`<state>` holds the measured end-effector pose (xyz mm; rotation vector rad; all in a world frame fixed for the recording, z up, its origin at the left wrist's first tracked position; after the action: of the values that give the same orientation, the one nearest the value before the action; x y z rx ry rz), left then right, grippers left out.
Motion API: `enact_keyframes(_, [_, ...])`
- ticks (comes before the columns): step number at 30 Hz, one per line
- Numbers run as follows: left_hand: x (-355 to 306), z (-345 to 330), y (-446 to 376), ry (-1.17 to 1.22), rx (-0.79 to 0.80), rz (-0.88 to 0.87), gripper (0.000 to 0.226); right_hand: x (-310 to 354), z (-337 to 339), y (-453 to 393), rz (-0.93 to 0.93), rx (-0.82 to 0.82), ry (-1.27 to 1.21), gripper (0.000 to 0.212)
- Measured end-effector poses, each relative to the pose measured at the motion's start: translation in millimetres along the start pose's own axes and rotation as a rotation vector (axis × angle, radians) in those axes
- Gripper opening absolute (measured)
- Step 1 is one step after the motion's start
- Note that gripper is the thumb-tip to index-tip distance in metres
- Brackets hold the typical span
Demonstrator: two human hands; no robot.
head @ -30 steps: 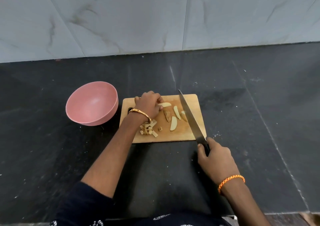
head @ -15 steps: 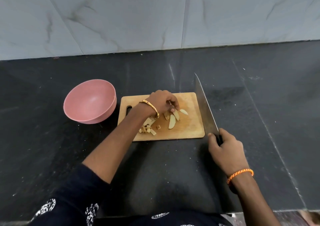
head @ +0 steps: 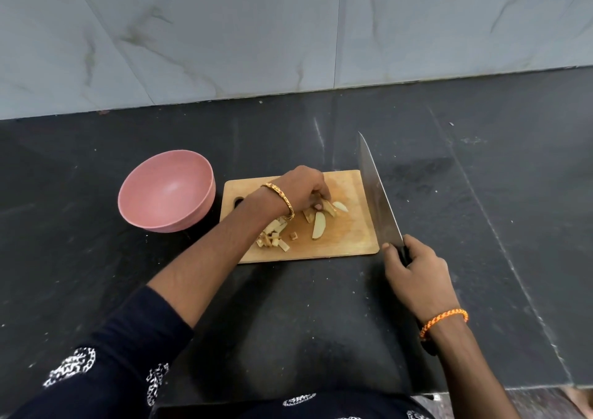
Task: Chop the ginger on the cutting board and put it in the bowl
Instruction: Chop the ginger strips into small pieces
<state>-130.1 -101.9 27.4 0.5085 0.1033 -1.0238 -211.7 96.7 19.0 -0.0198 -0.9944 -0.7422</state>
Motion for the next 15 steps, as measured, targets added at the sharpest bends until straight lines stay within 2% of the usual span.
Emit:
enact_keyframes(7, [1.2,-3.8,7.6,0.092,-0.228,0.073,0.025,2.5,-4.0,1.2,0.019,0.025,-0.004,0.026])
enact_keyframes(15, [11.3,-0.5,14.2,0.249,-0.29,0.132,0.026,-0.9,2.1,1.1,-0.018,0.017,-0.019,0.027])
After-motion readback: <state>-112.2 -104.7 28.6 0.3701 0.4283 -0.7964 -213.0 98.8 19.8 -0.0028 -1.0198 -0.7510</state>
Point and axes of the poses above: each hand's wrist, its own y-axis away from the middle knuckle, its own z-axis out of the back of the hand, x = y × z, the point moved 6 cm from there along -y, towards the middle knuckle, and after that the axes turned 9 degrees about x, right-handed, at the moved point
